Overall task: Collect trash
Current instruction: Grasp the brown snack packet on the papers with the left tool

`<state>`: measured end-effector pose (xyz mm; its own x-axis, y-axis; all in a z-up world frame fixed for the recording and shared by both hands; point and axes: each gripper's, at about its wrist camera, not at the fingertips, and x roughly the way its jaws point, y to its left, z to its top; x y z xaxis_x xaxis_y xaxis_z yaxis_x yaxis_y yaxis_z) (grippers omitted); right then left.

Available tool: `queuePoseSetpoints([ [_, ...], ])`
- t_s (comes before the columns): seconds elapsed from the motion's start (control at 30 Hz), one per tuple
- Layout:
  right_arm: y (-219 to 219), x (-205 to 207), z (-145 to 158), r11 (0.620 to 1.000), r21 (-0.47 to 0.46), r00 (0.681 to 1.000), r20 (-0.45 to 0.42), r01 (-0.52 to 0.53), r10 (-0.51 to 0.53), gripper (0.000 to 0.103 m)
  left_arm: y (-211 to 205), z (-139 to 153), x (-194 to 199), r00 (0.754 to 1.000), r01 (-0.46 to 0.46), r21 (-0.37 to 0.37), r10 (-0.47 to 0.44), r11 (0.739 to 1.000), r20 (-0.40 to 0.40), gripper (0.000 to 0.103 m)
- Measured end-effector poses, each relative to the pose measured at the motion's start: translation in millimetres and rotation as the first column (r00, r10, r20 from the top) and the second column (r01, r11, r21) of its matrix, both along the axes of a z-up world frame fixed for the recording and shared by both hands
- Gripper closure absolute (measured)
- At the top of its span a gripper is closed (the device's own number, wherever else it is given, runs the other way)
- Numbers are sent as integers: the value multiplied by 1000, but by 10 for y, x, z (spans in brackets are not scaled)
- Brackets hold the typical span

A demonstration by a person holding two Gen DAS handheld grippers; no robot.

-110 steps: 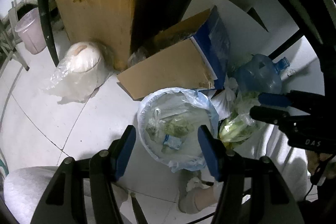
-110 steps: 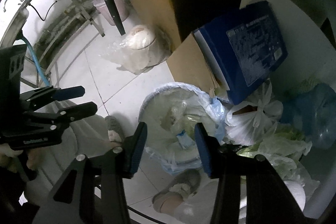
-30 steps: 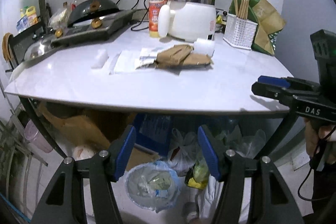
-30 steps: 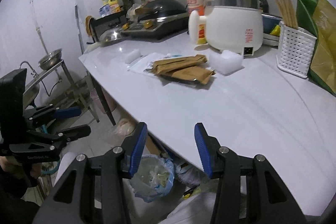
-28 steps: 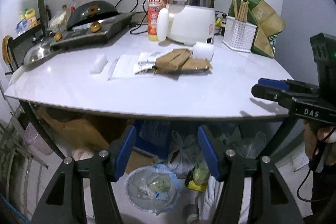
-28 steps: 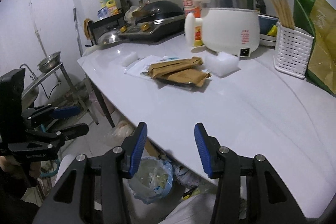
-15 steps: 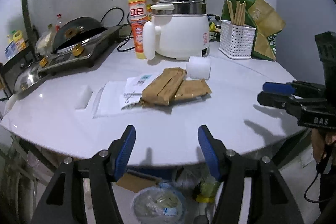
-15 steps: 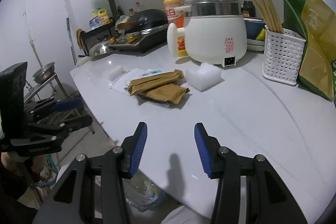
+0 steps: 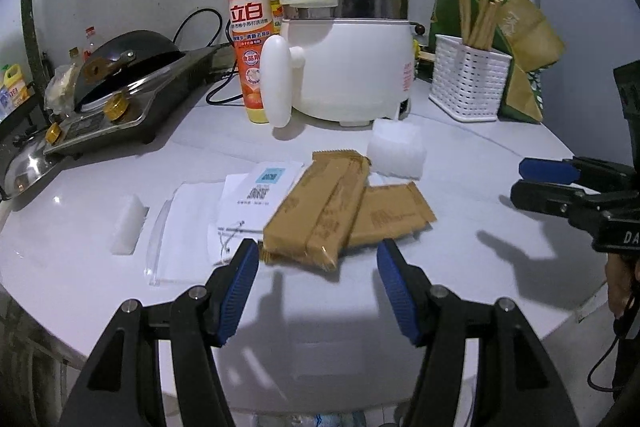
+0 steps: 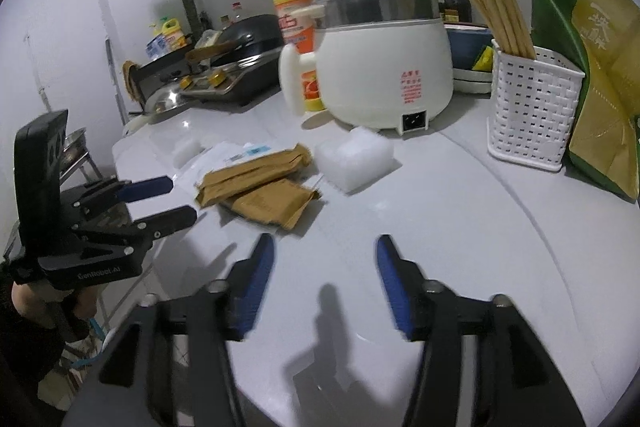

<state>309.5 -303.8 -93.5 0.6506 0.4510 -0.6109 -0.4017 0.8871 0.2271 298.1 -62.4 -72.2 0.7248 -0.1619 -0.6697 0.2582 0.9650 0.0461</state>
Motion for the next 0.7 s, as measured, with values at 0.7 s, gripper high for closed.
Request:
queuePoseSetpoints([
  [0.7,193,829,-83,993,49,992,-73,105,-101,27,37,-183,270,999,49,31,-48,998,-23,58],
])
